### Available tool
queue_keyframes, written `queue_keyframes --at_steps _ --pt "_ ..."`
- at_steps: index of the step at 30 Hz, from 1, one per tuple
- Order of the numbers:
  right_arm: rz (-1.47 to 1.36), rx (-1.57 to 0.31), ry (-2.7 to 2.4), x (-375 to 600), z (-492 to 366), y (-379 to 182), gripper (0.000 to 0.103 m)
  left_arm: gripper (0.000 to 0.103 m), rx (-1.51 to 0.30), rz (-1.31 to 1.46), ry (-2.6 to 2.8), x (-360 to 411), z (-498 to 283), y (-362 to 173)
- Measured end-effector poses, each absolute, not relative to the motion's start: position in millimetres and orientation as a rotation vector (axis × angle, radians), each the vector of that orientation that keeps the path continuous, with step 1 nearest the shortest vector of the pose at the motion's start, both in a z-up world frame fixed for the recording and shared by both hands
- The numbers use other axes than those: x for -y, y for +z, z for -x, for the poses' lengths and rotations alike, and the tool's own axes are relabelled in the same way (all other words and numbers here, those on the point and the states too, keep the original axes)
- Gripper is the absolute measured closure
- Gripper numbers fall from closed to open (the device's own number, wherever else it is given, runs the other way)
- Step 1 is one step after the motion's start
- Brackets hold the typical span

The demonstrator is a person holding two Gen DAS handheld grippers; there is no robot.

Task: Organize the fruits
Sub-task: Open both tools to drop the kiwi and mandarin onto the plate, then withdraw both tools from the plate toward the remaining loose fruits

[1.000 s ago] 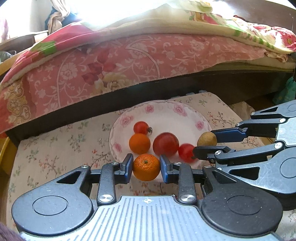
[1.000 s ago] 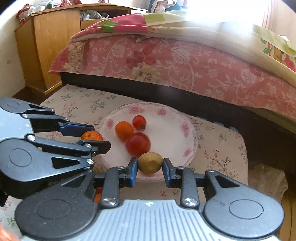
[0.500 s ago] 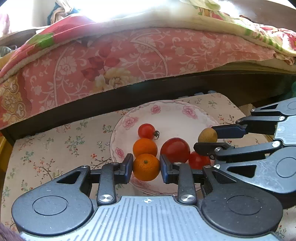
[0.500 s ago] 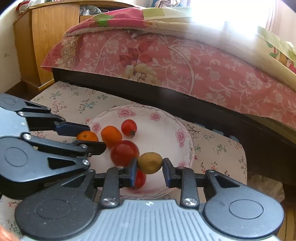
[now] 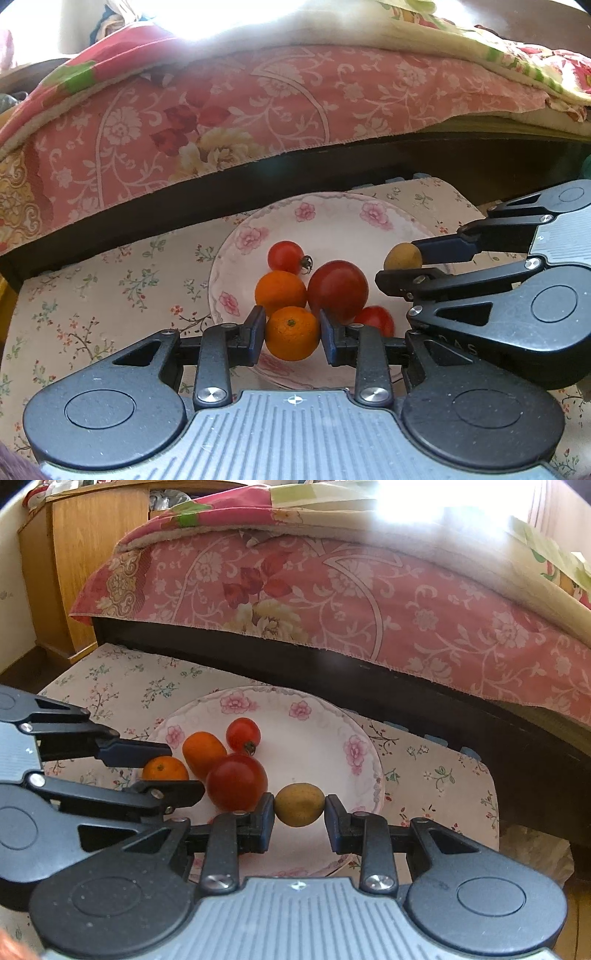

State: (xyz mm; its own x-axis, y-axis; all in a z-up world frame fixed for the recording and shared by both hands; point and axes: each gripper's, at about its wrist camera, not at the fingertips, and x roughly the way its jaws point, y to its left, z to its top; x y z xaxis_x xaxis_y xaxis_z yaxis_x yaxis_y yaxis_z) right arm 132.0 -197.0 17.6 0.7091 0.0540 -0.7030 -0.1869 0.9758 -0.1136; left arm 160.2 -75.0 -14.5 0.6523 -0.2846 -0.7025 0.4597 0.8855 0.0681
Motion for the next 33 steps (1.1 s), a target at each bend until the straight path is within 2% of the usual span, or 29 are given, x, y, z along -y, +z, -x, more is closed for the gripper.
queue_keyframes --at_steps 14,33 --pt "0.155 -0.738 0.125 198.4 -128.2 29.1 0.069 0.052 -0.72 -0.237 -0.412 68.4 -158.4 2.2" --pt "0.125 -0.723 0.126 194.6 -98.7 51.2 0.069 0.051 -0.694 -0.231 -0.403 60.9 -138.1 23.8"
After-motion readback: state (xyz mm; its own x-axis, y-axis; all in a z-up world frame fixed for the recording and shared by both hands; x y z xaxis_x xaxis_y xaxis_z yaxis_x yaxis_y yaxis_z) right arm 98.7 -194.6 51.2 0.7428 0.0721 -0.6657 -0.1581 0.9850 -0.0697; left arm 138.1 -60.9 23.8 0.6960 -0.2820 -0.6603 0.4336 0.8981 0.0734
